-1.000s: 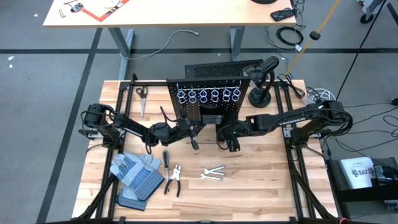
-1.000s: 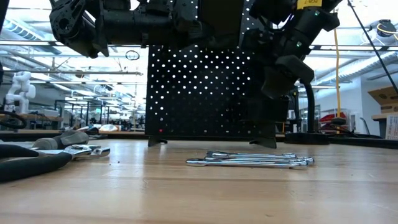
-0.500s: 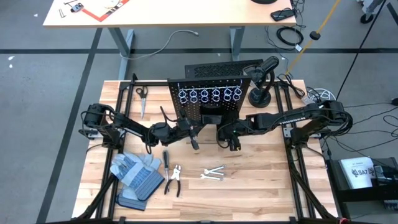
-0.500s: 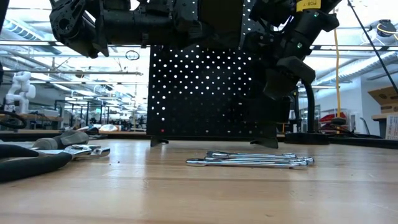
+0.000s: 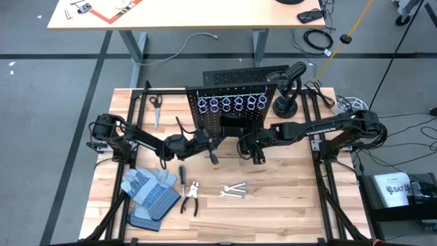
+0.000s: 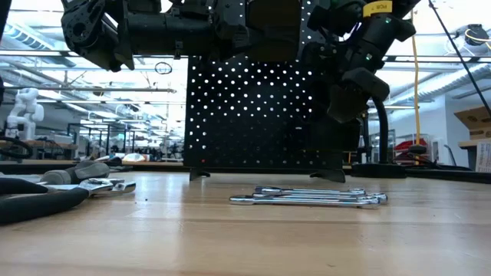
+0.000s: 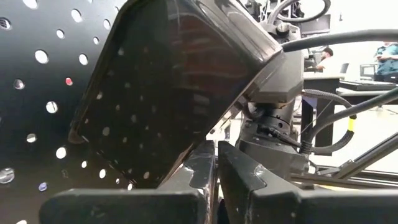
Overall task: Hang tools onto peg board
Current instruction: Remove the black utility knife blades from the bottom black bin of the black pegboard
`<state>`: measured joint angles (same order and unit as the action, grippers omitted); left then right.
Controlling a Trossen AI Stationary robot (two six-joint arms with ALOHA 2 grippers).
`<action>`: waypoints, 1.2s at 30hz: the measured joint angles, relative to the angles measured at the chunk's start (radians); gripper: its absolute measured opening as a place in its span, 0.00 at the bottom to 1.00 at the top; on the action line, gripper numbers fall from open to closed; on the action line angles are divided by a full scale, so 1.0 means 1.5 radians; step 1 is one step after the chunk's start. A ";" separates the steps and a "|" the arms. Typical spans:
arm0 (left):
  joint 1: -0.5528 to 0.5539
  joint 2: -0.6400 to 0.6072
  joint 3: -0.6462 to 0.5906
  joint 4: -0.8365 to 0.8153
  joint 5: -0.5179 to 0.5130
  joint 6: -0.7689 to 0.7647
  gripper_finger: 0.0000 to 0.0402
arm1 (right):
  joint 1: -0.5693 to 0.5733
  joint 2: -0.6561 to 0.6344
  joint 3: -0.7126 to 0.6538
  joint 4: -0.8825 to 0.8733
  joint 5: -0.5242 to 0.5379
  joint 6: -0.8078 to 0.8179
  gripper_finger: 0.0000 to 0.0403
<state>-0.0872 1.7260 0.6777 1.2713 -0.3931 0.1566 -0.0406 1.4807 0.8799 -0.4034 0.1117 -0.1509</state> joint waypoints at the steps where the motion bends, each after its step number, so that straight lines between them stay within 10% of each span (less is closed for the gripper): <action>1: 0.000 0.000 0.000 0.000 0.000 0.000 0.08 | 0.000 0.000 0.000 0.000 -0.005 0.001 0.68; 22: 0.000 0.000 0.000 -0.001 0.001 -0.001 0.08 | -0.003 0.034 -0.001 0.004 -0.010 -0.020 0.68; 36: 0.000 0.000 0.000 0.002 0.001 -0.002 0.08 | 0.047 -0.146 -0.004 0.007 0.038 -0.022 0.68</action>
<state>-0.0872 1.7260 0.6773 1.2739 -0.3913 0.1539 0.0292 1.2615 0.8734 -0.3933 0.1690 -0.1834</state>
